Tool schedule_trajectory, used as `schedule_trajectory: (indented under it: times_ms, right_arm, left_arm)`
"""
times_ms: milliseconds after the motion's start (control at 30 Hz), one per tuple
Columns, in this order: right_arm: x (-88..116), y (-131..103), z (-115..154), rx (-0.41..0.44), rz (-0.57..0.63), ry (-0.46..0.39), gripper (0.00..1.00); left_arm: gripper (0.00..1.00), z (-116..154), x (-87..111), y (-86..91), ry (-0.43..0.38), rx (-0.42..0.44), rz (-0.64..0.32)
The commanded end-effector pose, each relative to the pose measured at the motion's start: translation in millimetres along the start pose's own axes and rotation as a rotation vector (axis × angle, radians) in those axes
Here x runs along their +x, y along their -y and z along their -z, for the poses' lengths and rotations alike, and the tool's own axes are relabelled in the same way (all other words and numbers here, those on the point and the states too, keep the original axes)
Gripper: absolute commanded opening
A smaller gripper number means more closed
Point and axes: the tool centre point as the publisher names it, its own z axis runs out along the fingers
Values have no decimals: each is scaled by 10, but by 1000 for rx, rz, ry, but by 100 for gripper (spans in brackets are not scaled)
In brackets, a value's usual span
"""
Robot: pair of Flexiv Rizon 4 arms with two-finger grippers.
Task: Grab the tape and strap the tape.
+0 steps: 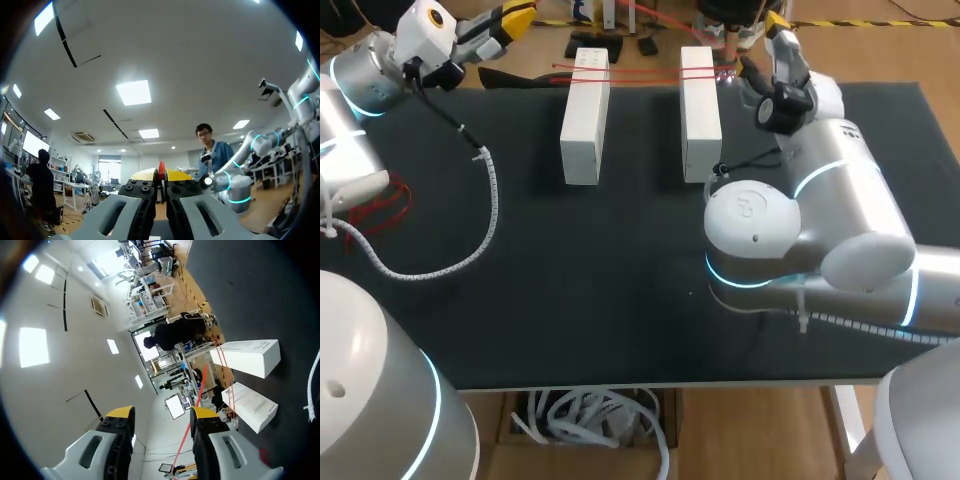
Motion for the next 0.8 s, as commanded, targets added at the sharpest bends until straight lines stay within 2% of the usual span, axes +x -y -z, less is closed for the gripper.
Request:
schedule_trajectory:
  times_ms: [33,233,500,700,800]
  right_arm:
    - [-34,47,42,1,0,13,49]
    - [-112,160,116,46,4,31,50]
    - [-191,133,68,34,9,47,53]
    - [-183,103,-6,11,10,35,45]
    - [-169,106,-34,6,10,29,45]
  left_arm:
    - [0,-5,7,3,2,-1,0]
    - [0,-5,7,3,2,-1,0]
    - [0,-5,7,3,2,-1,0]
    - [0,-5,7,3,2,-1,0]
    - [0,-5,7,3,2,-1,0]
